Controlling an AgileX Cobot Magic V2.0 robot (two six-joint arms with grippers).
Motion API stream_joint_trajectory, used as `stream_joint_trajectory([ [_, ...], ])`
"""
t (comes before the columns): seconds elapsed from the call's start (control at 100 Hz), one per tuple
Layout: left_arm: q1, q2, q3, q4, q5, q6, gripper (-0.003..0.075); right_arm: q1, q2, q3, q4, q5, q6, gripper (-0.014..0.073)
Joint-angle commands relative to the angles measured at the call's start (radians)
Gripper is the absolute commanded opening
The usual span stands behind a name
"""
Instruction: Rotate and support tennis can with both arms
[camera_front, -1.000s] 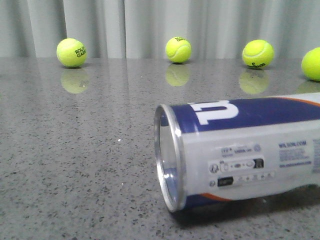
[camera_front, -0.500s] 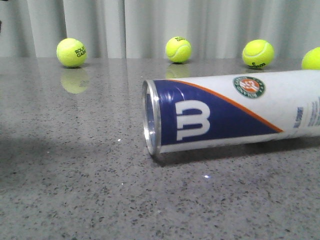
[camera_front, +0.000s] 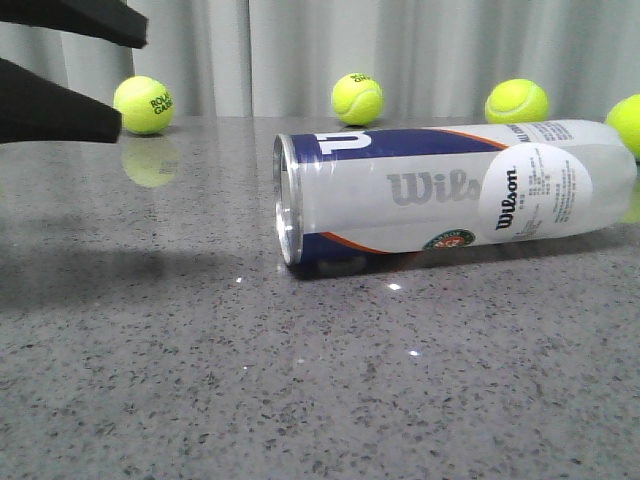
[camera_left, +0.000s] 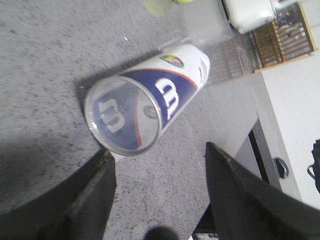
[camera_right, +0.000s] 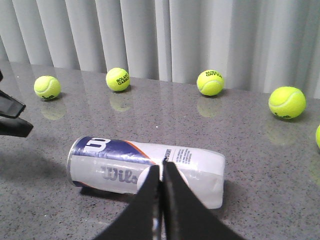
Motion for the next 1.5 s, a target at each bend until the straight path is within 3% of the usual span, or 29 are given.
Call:
stream_joint_trajectory([
  [0.0,-0.06,0.039,-0.056,-0.094,0.021,0.004,0.0391,-0.005,0.011,-0.023,-0.006,-0.07,-0.004,-0.0062],
  [0.25,-0.213,0.238,-0.149,-0.209,-0.056,-0.005,0.0388,-0.005,0.011,-0.023,-0.006,-0.07,-0.004,-0.0062],
  [0.34,-0.251,0.309,-0.199,-0.248,-0.016,0.025,0.0362,-0.005,0.011,-0.023,-0.006,-0.07,-0.004,-0.0062],
  [0.43,-0.277,0.358,-0.234,-0.313,-0.003,0.046,0.0264,-0.005,0.011,-0.023,-0.006,-0.07,-0.004,-0.0062],
  [0.6,-0.28,0.411,-0.257,-0.373,-0.008,0.048,-0.002,-0.005,0.011,-0.023,-0.006,-0.07,-0.004,-0.0062],
  [0.96,-0.28,0.359,-0.261,-0.368,0.024,0.126,-0.0019,-0.005,0.011,-0.023,-0.006,-0.07,-0.004,-0.0062],
  [1.23,-0.28,0.203,-0.403,-0.148,-0.019,0.095,-0.0019,-0.005,0.011,-0.023,-0.006,-0.07,-0.004,-0.0062],
  [1.49,-0.284,0.149,-0.697,0.403,-0.005,-0.209,-0.0019,-0.005,0.011,-0.023,-0.006,-0.07,-0.004,-0.0062],
])
